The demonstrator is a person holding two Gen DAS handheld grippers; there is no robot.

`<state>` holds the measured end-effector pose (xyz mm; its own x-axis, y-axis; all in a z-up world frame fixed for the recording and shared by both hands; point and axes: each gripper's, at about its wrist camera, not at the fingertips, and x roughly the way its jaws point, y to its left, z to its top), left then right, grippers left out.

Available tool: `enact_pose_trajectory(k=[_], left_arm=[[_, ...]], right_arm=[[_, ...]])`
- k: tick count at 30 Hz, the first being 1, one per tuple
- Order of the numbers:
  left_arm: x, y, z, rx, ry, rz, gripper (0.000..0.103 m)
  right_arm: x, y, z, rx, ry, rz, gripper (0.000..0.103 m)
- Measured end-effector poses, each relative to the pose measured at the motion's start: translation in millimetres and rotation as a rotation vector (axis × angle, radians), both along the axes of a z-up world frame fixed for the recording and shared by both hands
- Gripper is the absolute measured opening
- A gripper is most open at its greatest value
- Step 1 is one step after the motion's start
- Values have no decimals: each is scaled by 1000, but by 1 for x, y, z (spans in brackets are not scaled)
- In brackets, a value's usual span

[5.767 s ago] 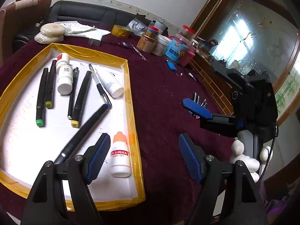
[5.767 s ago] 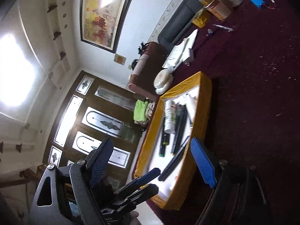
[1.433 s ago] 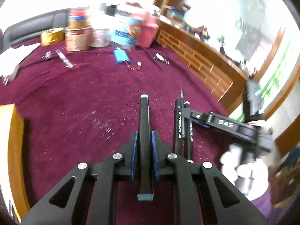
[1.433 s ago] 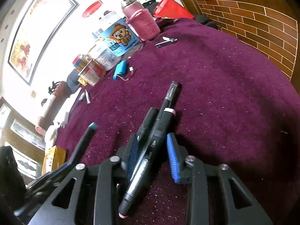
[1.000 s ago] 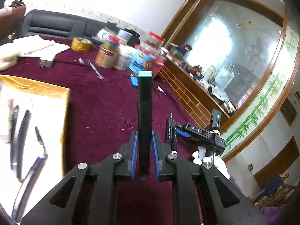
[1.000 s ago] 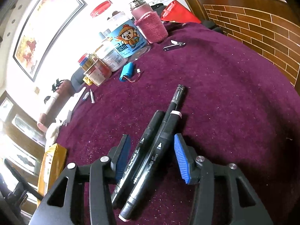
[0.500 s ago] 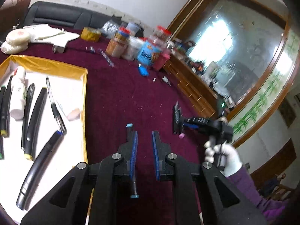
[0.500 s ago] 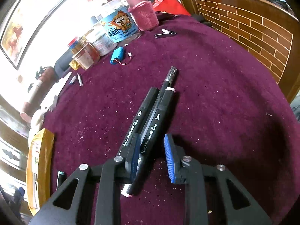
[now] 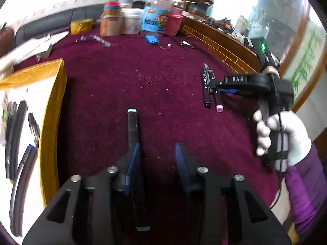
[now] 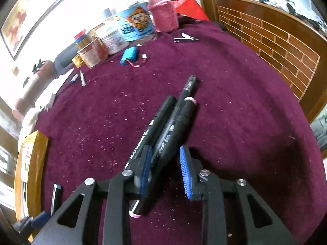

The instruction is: Organize rigid objects

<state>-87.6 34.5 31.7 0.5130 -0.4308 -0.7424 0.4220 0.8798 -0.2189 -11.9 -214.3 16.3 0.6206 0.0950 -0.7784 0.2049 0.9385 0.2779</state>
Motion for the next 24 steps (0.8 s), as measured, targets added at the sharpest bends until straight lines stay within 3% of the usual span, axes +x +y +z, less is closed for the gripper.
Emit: enact_pose_trajectory(k=[1, 3, 9, 14, 19, 24], left_arm=[[1, 1, -3, -20, 34, -10, 5], [1, 13, -4, -101, 56, -7, 5], [-16, 58, 36, -334, -33, 2, 5], [-30, 104, 64, -478, -76, 49, 5], [-42, 160, 74, -542, -111, 138, 5], [-47, 203, 67, -549, -107, 251, 5]], right_arm=[[-1, -1, 0, 11, 0, -1, 19], [-6, -4, 2, 37, -15, -1, 15], [-35, -11, 23, 169, -87, 38, 15], [-52, 17, 53, 240, -150, 159, 15], [-57, 82, 77, 246, -182, 328, 15], [-51, 145, 83, 243, -166, 475, 15]])
